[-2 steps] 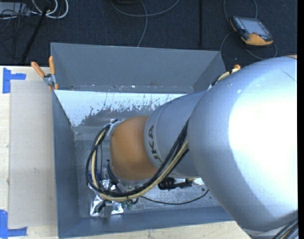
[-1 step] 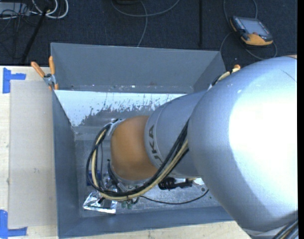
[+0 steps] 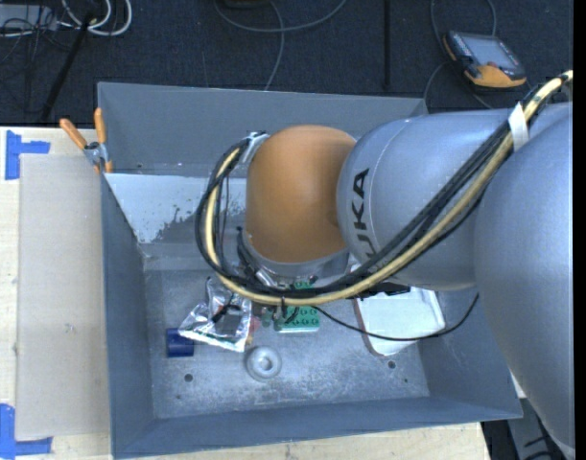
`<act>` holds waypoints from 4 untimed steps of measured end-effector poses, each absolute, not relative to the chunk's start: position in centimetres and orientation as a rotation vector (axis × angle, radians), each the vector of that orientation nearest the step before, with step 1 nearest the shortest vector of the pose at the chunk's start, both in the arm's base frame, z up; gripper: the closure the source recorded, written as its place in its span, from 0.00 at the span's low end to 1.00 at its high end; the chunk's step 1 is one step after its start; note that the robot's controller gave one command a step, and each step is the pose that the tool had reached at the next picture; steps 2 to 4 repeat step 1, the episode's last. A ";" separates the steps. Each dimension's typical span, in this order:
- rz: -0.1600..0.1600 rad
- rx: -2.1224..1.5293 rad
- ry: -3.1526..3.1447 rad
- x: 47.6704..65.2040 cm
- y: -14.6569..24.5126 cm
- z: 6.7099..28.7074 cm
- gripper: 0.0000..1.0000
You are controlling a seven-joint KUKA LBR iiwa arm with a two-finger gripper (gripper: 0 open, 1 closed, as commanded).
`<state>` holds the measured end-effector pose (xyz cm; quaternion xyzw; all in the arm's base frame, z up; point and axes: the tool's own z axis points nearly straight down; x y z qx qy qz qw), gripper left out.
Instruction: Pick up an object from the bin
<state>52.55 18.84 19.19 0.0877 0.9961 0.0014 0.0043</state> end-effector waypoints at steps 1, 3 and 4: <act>0.002 0.275 3.127 50.5 18.3 23.1 1.00; 0.002 0.275 3.127 50.5 18.3 23.1 1.00; 0.002 0.275 3.127 50.5 18.3 23.1 1.00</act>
Offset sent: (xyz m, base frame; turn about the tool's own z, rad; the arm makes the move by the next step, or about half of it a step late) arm -0.0212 -0.0054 0.0377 0.0024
